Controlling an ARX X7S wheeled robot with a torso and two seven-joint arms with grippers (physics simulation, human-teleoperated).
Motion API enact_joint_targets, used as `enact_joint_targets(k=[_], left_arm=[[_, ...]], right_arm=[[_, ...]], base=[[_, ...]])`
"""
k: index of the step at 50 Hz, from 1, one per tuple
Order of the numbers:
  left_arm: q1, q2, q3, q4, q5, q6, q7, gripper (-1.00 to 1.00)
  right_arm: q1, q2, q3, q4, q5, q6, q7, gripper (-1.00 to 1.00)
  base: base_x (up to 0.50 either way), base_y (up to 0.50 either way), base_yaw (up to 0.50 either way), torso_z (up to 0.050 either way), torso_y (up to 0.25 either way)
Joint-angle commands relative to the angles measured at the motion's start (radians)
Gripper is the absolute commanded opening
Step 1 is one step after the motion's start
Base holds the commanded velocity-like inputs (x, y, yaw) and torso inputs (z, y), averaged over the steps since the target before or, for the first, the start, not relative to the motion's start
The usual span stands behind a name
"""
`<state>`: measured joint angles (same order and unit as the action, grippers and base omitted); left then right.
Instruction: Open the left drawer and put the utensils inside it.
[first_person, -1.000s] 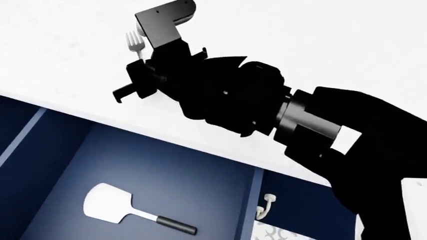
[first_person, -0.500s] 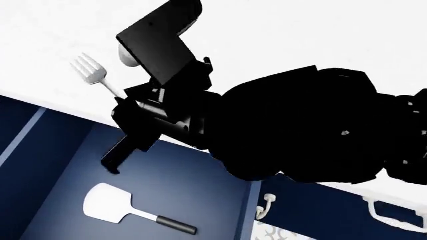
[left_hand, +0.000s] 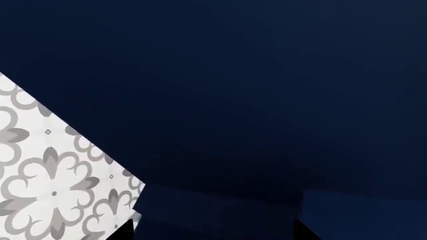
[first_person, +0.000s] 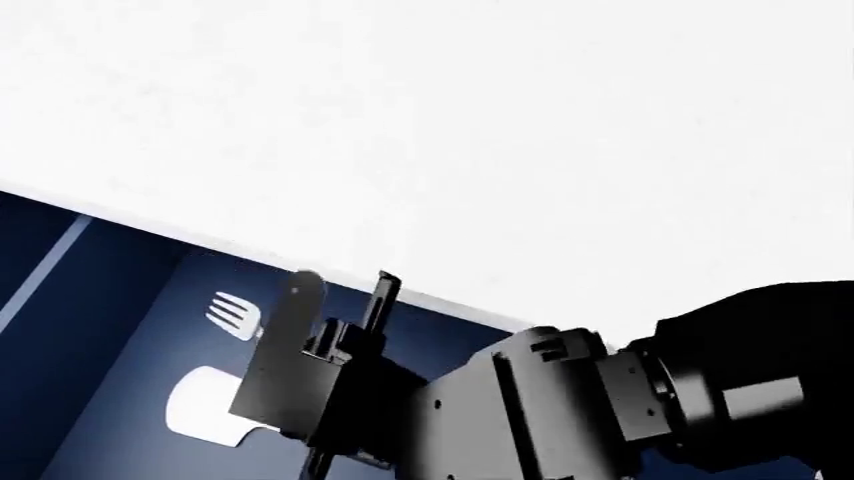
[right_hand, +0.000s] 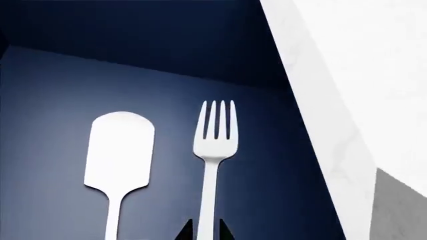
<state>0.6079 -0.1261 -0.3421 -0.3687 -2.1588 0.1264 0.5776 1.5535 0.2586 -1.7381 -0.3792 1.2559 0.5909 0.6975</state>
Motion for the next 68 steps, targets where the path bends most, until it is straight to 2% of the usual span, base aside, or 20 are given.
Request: enact_joint_targets(k=[1,11,16,17,29,36,39,42,49,58,68], left_arm=[[0.0,-0.006,0.002,-0.007,-0.023,-0.036,0.024,1.0],[-0.003,-0.009,0.008,-0.008,-0.023,-0.039,0.025,1.0],[0.001,-0.004,-0.001,-0.003,-0.027,-0.028,0.029,1.0],[0.001,-0.005,-0.001,-0.004,-0.029,-0.029,0.029,1.0],[0.002,-0.005,0.004,-0.002,-0.025,-0.026,0.032,1.0],[-0.001,-0.003,0.008,0.001,-0.019,-0.013,0.021,1.0],[0.003,-0.004,0.006,0.006,-0.022,-0.012,0.018,1.0],[-0.001,-0.005,0.005,-0.006,-0.025,-0.013,0.025,1.0],[0.005,-0.001,0.004,0.013,-0.021,-0.004,0.025,1.0],[0.027,0.01,-0.011,0.053,-0.029,0.004,0.031,1.0],[0.01,0.003,0.0,0.021,-0.031,0.0,0.036,1.0]], right_arm=[[-0.148,-0.122,-0.154,0.073,0.119,-0.021,-0.192,-1.0],[-0.173,-0.161,-0.173,0.082,0.09,-0.01,-0.192,-1.0],[-0.19,-0.158,-0.184,0.083,0.01,-0.047,-0.215,-1.0],[-0.184,-0.156,-0.178,0.084,0.018,-0.045,-0.219,1.0],[-0.095,-0.067,-0.053,-0.034,0.02,-0.118,-0.197,1.0],[0.15,0.164,0.309,-0.202,0.268,-0.28,-0.14,1.0],[0.255,0.277,0.478,-0.222,0.448,-0.362,-0.173,1.0],[0.286,0.332,0.541,-0.212,0.482,-0.399,-0.17,1.0],[0.276,0.405,0.556,-0.199,0.448,-0.41,-0.13,1.0],[0.273,0.545,0.658,-0.216,0.503,-0.498,-0.122,1.0],[0.256,0.556,0.677,-0.234,0.484,-0.525,-0.121,1.0]], base=[[0.0,0.0,0.0,0.0,0.25],[0.0,0.0,0.0,0.0,0.25],[0.0,0.0,0.0,0.0,0.129],[0.0,0.0,0.0,0.0,0.0],[0.0,0.0,0.0,0.0,0.0],[0.0,0.0,0.0,0.0,0.0],[0.0,0.0,0.0,0.0,0.0],[0.0,0.0,0.0,0.0,0.0],[0.0,0.0,0.0,0.0,0.0],[0.0,0.0,0.0,0.0,0.0],[0.0,0.0,0.0,0.0,0.0]])
